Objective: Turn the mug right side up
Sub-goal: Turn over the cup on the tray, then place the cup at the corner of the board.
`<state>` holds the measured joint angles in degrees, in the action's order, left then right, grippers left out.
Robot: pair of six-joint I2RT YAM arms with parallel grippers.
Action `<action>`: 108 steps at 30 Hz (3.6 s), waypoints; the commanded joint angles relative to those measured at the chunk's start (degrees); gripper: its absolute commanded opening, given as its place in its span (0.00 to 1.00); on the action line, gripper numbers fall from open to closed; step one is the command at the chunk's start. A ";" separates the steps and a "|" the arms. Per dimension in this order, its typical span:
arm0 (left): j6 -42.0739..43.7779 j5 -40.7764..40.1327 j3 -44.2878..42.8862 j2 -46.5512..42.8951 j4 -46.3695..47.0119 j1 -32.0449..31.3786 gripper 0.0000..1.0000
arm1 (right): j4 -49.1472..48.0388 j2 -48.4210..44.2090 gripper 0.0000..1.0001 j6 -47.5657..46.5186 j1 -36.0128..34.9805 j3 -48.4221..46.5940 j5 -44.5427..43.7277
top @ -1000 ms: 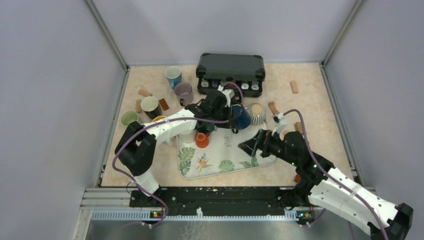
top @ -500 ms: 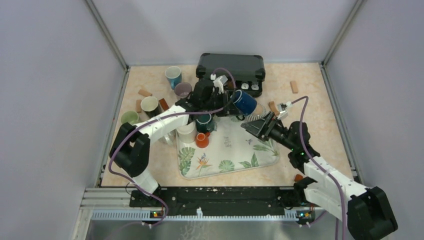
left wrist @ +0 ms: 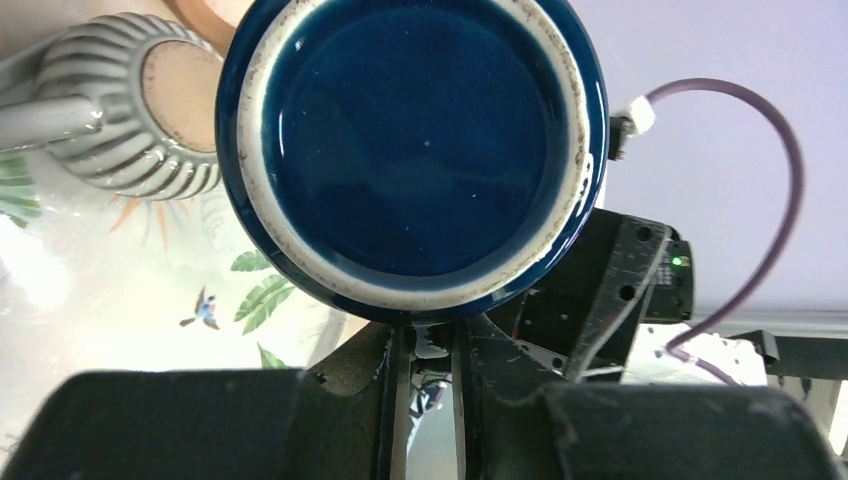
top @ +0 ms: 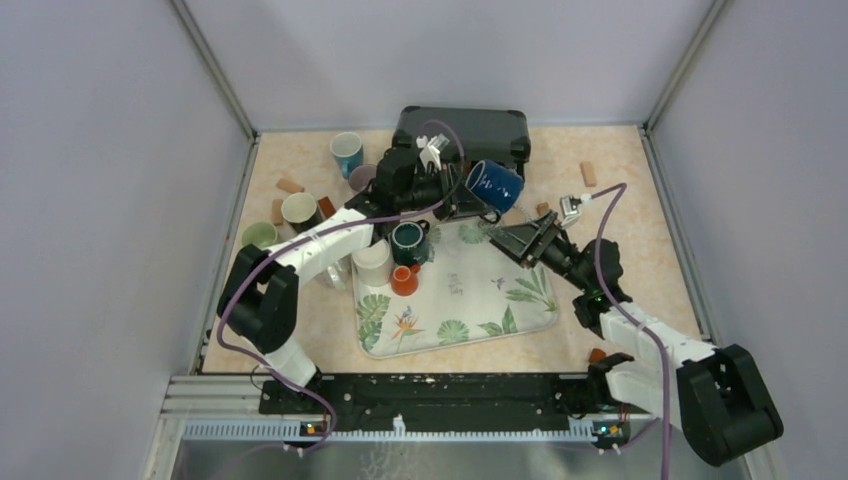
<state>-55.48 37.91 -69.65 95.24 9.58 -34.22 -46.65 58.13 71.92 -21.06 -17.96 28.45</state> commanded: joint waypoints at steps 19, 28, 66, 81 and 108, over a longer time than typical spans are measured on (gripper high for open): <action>-13.99 8.21 4.14 -3.06 25.16 0.46 0.00 | -19.72 10.36 0.50 8.29 3.03 -6.88 2.49; -15.86 9.44 4.97 -2.77 27.59 0.27 0.00 | -18.10 10.63 0.41 6.97 3.08 -8.68 3.78; -6.30 6.97 5.01 -2.83 23.10 -1.24 0.47 | 19.58 -3.14 0.00 -14.78 2.98 -17.83 -3.37; 4.88 2.20 4.39 -4.42 11.19 -1.24 0.82 | 43.73 -6.96 0.00 -27.84 3.02 -25.16 -14.46; 29.01 -2.93 3.10 -17.04 -18.91 -1.21 0.99 | 64.52 15.29 0.00 -45.39 9.25 -49.36 -32.34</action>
<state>-30.26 35.03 -66.74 81.78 -7.73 -35.35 21.08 69.45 30.15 -14.87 -60.58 -4.36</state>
